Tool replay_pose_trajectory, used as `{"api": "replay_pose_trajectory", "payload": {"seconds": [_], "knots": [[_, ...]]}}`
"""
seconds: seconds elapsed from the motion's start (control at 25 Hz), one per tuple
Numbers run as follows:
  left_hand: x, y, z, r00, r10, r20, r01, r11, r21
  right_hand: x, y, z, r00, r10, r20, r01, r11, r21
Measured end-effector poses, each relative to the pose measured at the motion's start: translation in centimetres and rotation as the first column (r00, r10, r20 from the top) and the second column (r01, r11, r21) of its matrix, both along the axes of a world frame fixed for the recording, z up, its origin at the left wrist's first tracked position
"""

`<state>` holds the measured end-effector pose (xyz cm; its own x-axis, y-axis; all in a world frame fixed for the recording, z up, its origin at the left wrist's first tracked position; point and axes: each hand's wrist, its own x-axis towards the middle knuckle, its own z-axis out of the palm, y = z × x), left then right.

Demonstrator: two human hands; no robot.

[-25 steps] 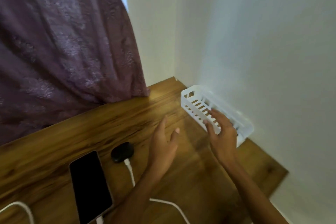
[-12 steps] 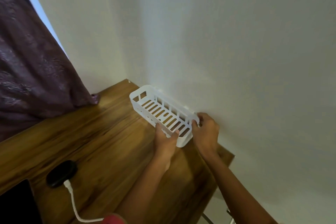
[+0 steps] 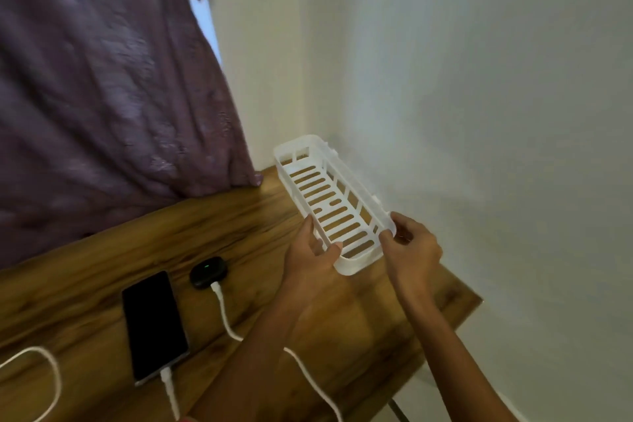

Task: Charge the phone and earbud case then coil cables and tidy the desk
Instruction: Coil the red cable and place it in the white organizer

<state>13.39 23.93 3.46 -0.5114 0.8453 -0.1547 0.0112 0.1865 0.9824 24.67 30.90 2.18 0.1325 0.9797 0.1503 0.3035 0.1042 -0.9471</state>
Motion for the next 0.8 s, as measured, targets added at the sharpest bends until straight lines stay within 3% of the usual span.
{"api": "replay_pose_trajectory", "payload": {"seconds": [0.24,0.4,0.68,0.8], "knots": [[-3.9,-14.3,2.4,0.998,0.047,0.047,-0.052,0.992,0.111,-4.3,-12.4,1.4,0.979,0.157,-0.134,-0.150,0.987,0.058],[-5.6,-24.7,1.9,0.995,0.091,0.039,-0.094,0.990,0.100,-6.0,-22.7,0.5,0.931,0.294,-0.217,-0.291,0.956,0.044],[-6.6,-38.5,0.0,0.989,0.135,0.060,-0.127,0.985,-0.116,-7.0,-35.9,-3.3,0.946,0.314,-0.085,-0.321,0.944,-0.076],[-6.3,-41.5,-0.7,0.990,0.107,0.088,-0.096,0.988,-0.120,-6.8,-38.6,-4.5,0.948,0.314,-0.043,-0.317,0.944,-0.095]]}}
